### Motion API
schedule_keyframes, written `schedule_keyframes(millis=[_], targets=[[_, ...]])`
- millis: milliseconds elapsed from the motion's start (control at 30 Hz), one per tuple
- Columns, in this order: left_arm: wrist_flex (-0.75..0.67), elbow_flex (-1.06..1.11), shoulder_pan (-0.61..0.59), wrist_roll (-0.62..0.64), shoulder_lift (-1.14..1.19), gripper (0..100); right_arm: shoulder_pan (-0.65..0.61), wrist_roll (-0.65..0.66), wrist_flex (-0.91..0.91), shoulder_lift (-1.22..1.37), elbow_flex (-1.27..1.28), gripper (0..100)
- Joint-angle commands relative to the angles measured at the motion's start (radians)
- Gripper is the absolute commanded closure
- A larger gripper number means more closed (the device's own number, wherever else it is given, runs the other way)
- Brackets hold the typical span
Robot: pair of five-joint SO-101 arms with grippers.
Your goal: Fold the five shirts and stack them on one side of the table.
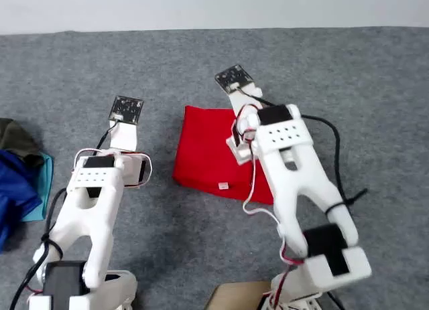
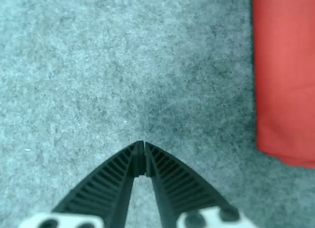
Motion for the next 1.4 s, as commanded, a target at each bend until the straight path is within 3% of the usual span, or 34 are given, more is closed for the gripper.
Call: schedule_keyframes(millis=[0, 267, 467, 900, 1233, 1367], targets=[[-0.021, 0.007, 0.000, 0.006, -0.041, 99, 0.010, -0.006, 0.050, 0.061, -0.164, 89.8], [-0.021, 0.007, -0.002, 0.009, -0.044, 99, 0.018, -0.008, 0.409, 0.096, -0.443, 89.4], [-0.023, 0.007, 0.005, 0.009, -0.044, 99, 0.018, -0.002, 0.578, 0.096, -0.522, 89.4], [-0.044, 0.019, 0.006, 0.009, -0.044, 99, 0.097, 0.064, 0.573, 0.217, -0.457, 89.4], [-0.044, 0.019, 0.006, 0.009, -0.044, 99, 0.039, 0.071, 0.484, 0.329, -0.459, 90.1], [-0.057, 0.022, 0.006, 0.009, -0.044, 99, 0.010, 0.104, 0.492, 0.285, -0.459, 99.4]])
